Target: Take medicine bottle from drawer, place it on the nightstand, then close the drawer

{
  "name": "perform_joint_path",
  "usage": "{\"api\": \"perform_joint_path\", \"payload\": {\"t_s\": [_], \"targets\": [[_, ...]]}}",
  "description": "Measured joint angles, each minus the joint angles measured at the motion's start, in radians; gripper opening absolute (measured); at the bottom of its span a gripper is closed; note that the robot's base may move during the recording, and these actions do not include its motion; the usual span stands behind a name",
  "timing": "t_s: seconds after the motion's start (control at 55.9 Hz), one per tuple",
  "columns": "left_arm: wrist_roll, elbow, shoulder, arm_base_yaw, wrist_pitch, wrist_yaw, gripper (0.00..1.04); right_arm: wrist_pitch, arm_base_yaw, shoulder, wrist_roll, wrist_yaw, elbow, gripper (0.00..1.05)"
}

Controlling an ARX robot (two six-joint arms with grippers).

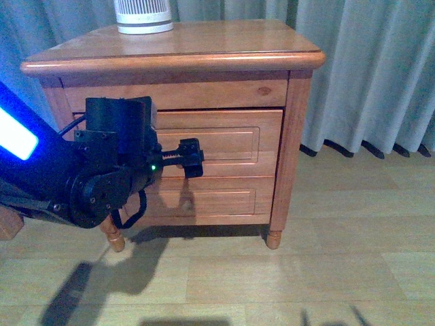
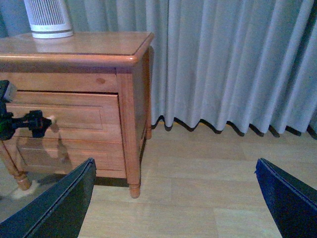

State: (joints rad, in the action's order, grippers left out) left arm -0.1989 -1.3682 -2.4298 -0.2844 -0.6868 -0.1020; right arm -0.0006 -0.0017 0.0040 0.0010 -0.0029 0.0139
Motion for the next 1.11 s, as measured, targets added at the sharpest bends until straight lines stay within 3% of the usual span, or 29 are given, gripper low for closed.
{"api": "perform_joint_path", "payload": {"t_s": [0.626, 1.108], "targets": [[-0.012, -0.111, -0.062, -0.087, -0.021, -0.045, 0.98, 0.0, 0.0, 0.0, 0.0, 0.0, 0.0, 0.98], [-0.008, -0.148, -0.109, -0.083, -0.034, -0.082, 0.98, 0.0, 0.0, 0.0, 0.0, 0.0, 0.0, 0.98]]}}
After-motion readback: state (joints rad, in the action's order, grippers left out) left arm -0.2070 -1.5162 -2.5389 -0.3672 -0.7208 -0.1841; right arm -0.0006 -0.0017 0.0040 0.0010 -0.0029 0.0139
